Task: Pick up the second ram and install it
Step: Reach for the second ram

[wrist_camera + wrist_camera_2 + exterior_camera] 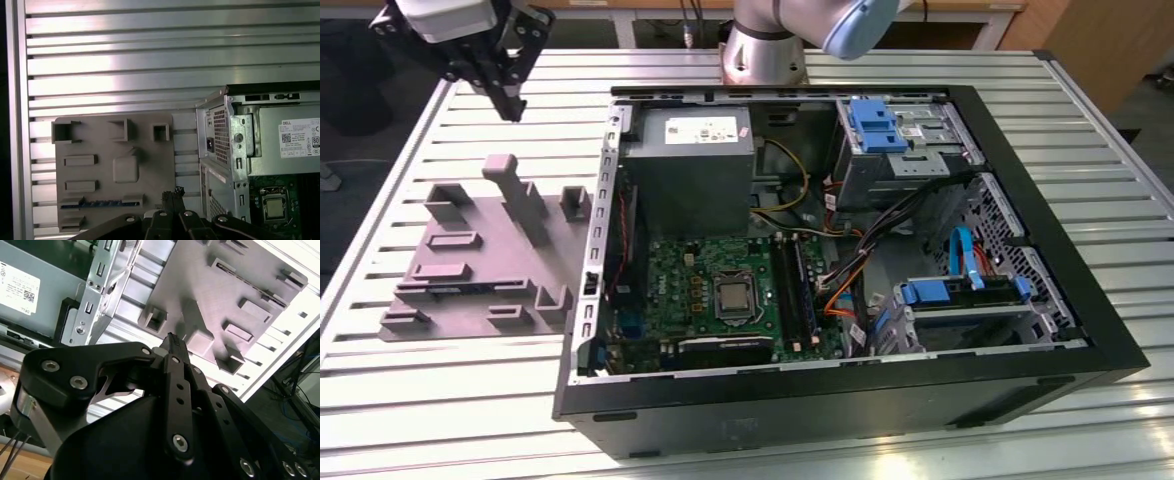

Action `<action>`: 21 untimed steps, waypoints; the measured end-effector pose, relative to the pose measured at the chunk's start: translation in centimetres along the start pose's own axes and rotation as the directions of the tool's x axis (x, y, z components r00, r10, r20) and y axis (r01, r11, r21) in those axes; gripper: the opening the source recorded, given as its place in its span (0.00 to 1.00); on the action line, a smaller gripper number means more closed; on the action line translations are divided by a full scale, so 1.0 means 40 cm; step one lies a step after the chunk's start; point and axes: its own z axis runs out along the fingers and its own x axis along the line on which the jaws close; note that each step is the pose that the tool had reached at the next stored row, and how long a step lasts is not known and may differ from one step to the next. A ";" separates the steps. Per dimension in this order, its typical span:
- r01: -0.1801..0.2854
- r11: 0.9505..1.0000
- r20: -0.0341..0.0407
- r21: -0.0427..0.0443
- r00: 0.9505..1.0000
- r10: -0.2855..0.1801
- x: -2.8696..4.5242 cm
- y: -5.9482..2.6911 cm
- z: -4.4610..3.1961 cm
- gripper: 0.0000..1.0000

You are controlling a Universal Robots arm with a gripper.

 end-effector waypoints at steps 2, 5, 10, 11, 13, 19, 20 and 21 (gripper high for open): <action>0.000 1.000 0.000 0.000 1.000 0.000 0.010 -0.001 0.000 0.11; 0.000 1.000 0.000 0.000 1.000 0.000 0.023 -0.002 0.001 0.11; 0.000 1.000 0.000 0.000 1.000 0.000 0.044 -0.004 0.002 0.11; 0.000 1.000 0.000 0.000 1.000 0.000 0.047 -0.004 0.002 0.11; 0.000 1.000 0.000 0.000 1.000 0.000 0.056 -0.006 0.002 0.11; 0.000 1.000 0.000 0.000 1.000 0.000 0.078 -0.014 0.003 0.11; 0.000 1.000 0.000 0.000 1.000 0.000 0.081 -0.016 0.003 0.11; 0.000 1.000 0.000 0.000 1.000 0.000 0.085 -0.018 0.003 0.11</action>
